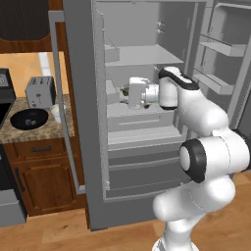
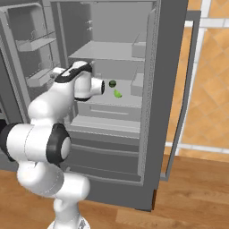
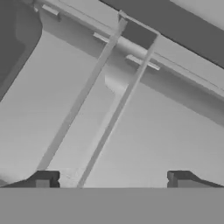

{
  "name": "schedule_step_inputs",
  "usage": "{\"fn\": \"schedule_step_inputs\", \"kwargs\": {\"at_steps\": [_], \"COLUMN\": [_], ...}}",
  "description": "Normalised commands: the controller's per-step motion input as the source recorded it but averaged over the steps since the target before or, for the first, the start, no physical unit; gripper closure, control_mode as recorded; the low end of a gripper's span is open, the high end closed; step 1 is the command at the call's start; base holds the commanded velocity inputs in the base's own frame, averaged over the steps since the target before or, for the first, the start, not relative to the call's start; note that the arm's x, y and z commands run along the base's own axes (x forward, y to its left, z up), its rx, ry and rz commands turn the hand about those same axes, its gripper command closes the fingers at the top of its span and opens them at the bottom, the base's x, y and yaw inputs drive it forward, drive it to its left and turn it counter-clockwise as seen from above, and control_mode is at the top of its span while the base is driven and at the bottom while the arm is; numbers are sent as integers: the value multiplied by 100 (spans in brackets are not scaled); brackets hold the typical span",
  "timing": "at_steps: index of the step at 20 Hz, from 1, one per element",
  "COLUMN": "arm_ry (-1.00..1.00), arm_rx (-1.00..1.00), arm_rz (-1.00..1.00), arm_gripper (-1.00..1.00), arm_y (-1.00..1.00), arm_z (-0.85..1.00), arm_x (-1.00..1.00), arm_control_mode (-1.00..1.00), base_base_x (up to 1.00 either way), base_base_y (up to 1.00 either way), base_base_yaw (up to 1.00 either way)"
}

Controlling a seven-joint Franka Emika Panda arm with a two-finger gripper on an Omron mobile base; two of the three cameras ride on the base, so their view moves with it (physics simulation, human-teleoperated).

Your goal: Grab a lemon wedge from the fridge and one ice cube from the ice bowl, and put them in the glass of lemonade.

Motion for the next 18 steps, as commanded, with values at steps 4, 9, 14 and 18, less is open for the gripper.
{"fn": "schedule_step_inputs", "kwargs": {"at_steps": [4,9,14,18], "arm_ry": [-38,-21,2,35], "arm_rx": [-18,-44,-58,-51], "arm_rz": [-13,-36,-50,-50], "arm_gripper": [-100,-100,-100,-100], "arm_y": [-100,-68,-34,-29], "arm_z": [49,36,-3,-19], "arm_x": [-100,-90,-71,-46], "arm_control_mode": [-100,-100,-100,-100], "base_base_x": [0,0,0,0], "base_base_y": [0,0,0,0], "base_base_yaw": [0,0,0,0]}}
